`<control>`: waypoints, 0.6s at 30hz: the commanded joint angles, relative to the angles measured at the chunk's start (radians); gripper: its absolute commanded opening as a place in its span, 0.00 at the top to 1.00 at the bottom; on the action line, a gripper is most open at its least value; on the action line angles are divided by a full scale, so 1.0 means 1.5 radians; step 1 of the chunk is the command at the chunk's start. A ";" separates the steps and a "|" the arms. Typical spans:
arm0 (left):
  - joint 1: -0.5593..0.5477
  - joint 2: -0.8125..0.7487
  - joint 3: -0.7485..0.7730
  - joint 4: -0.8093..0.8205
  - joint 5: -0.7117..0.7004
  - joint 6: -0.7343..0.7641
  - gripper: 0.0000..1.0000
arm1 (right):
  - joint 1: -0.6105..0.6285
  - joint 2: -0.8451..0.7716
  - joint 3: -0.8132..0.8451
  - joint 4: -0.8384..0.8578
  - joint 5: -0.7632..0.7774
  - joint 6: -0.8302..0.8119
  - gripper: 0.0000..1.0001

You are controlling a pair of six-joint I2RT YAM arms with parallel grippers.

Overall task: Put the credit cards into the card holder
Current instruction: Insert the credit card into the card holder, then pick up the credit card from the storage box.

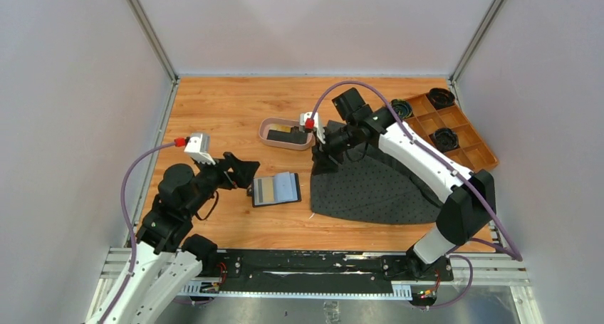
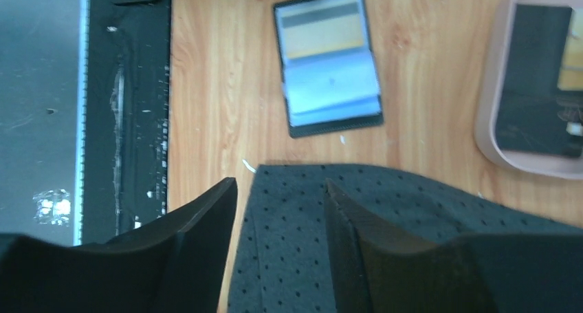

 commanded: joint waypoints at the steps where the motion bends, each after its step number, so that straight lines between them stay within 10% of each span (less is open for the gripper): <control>1: 0.006 0.083 0.083 0.018 0.099 -0.030 0.00 | -0.040 -0.001 0.028 -0.041 0.090 -0.043 0.44; 18: 0.006 0.192 0.240 -0.072 0.117 0.121 0.00 | -0.083 0.130 0.312 -0.115 0.042 -0.059 0.19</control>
